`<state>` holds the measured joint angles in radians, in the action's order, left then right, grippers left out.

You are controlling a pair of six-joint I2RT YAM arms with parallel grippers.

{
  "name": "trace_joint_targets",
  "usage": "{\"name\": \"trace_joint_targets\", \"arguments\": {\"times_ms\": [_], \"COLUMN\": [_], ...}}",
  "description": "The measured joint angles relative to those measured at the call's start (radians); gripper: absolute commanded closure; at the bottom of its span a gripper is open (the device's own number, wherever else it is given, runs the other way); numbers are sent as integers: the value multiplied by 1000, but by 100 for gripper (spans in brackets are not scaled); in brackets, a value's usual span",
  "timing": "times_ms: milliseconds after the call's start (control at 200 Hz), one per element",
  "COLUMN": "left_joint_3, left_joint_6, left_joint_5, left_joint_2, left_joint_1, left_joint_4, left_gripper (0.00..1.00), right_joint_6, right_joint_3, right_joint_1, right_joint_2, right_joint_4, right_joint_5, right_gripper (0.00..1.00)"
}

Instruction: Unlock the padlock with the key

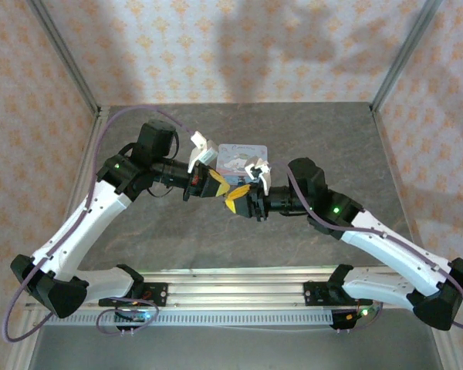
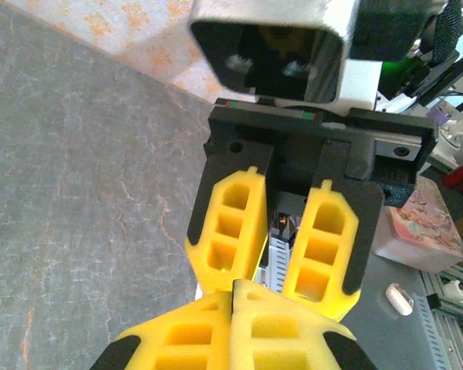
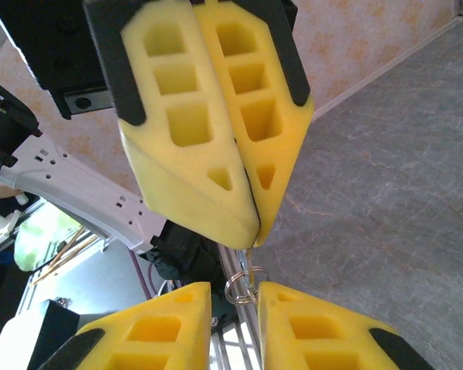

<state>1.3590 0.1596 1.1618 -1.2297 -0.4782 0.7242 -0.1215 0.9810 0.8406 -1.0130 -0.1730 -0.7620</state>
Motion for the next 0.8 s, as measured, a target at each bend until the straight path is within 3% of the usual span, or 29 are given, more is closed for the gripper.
{"name": "trace_joint_targets", "arguments": {"times_ms": [505,746,801], "left_joint_3": [0,0,0], "left_joint_6": [1,7,6], "left_joint_5": [32,38,35], "left_joint_2": [-5,-5,-5], "left_joint_1": [0,0,0], "left_joint_4": [11,27,31], "left_gripper": [100,100,100], "right_joint_6": [6,-16,-21], "right_joint_3": [20,23,24], "right_joint_1": [0,-7,-10], "right_joint_2": [-1,-33,-39], "right_joint_4": [0,19,24], "right_joint_5": [-2,-38,-50], "right_gripper": [79,100,100]}}
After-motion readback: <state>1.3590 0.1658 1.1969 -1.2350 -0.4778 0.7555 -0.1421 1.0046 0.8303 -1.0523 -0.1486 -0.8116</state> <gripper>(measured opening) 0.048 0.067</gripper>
